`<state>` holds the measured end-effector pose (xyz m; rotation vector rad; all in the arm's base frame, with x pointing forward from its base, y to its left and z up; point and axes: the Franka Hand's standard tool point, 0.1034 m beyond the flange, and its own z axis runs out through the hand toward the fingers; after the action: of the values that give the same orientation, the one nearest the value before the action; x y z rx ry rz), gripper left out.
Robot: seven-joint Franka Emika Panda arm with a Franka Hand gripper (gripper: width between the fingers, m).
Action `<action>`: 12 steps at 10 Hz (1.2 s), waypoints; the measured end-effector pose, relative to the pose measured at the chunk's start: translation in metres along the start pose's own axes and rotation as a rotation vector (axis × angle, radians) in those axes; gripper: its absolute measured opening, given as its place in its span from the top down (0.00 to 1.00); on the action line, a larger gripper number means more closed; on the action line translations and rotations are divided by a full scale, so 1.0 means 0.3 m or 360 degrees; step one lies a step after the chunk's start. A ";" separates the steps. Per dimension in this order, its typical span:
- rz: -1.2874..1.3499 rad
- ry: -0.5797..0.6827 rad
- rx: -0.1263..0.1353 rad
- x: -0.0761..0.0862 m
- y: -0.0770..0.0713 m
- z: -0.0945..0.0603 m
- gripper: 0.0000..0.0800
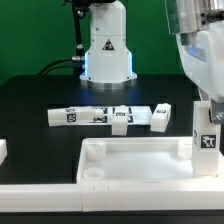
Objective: Assemble desk
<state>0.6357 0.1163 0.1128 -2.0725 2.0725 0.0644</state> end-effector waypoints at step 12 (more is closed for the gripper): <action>-0.1737 0.0159 -0.0235 0.005 -0.009 0.023 0.51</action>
Offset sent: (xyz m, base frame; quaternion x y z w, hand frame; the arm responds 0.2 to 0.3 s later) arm 0.0000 0.0000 0.0000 0.0000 0.0000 -0.1938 0.9810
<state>0.6391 0.1160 0.1060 -3.0169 0.7370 -0.0612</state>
